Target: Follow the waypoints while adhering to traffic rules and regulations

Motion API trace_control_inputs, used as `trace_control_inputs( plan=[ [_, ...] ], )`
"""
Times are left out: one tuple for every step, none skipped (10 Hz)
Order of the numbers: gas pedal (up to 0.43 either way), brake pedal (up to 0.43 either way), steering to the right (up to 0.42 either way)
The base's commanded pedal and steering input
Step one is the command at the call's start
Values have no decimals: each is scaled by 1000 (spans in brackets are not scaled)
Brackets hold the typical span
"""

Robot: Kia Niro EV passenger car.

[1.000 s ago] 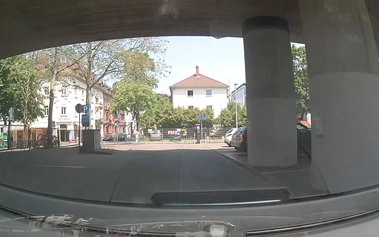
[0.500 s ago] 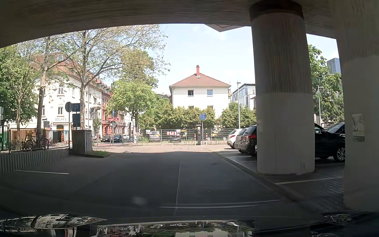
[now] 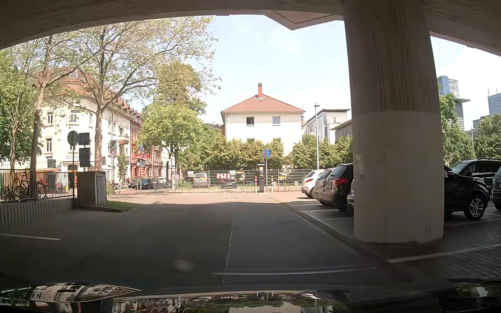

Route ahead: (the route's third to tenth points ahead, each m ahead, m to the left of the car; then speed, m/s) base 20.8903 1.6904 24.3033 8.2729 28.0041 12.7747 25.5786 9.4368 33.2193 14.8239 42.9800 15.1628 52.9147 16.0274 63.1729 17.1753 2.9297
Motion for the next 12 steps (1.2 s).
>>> trace_control_inputs(
  plan=[
    [0, 0, 44],
    [0, 0, 54],
    [0, 0, 61],
    [0, 0, 64],
    [0, 12, 63],
    [0, 61, 60],
    [0, 85, 48],
    [0, 91, 35],
    [0, 104, 25],
    [0, 104, 19],
    [0, 110, 15],
    [0, 122, 9]
  ],
)
